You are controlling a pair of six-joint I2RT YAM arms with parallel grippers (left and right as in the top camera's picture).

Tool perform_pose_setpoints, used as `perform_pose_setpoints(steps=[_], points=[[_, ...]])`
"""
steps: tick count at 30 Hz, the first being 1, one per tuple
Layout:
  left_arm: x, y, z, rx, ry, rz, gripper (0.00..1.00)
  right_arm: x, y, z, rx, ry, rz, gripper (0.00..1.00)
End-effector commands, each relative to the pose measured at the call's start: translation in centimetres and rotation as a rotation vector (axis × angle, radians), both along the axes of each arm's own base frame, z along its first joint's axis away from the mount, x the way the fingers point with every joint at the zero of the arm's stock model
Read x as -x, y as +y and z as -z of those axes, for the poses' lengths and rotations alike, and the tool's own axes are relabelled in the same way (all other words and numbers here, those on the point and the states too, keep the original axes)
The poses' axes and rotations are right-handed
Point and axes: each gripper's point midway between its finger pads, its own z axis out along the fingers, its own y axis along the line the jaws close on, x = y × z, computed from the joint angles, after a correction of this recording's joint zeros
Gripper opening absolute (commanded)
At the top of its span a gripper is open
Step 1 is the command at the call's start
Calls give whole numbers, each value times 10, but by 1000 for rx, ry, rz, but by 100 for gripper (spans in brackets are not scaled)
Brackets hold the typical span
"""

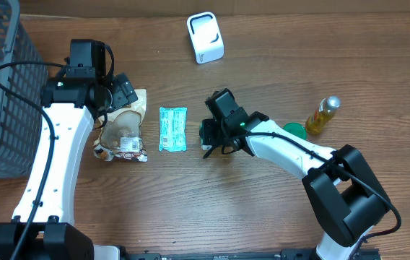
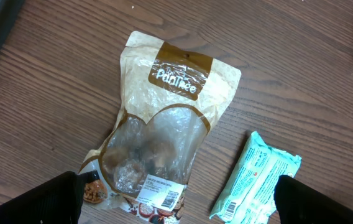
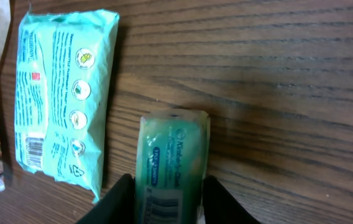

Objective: Scan the item barcode
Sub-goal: 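Lower and close the right gripper on the small green pack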

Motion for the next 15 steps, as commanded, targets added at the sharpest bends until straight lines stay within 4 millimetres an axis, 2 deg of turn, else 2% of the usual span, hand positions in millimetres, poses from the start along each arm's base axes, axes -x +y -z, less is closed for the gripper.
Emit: perform_pose_setpoints(steps=[1, 3, 7, 12, 15], points=[[-2, 1, -2, -2, -6, 3, 99, 0, -2, 2, 9, -7, 6, 34], [-2, 1, -2, -2, -6, 3, 100, 0, -2, 2, 9, -6, 6, 29], [-2, 1, -2, -2, -6, 3, 100, 0, -2, 2, 9, -7, 7, 10], [-2, 1, -2, -2, -6, 3, 100, 0, -2, 2, 9, -8, 7, 4], [-2, 1, -2, -2, -6, 3, 100, -2, 0, -2, 6, -17, 0, 4]])
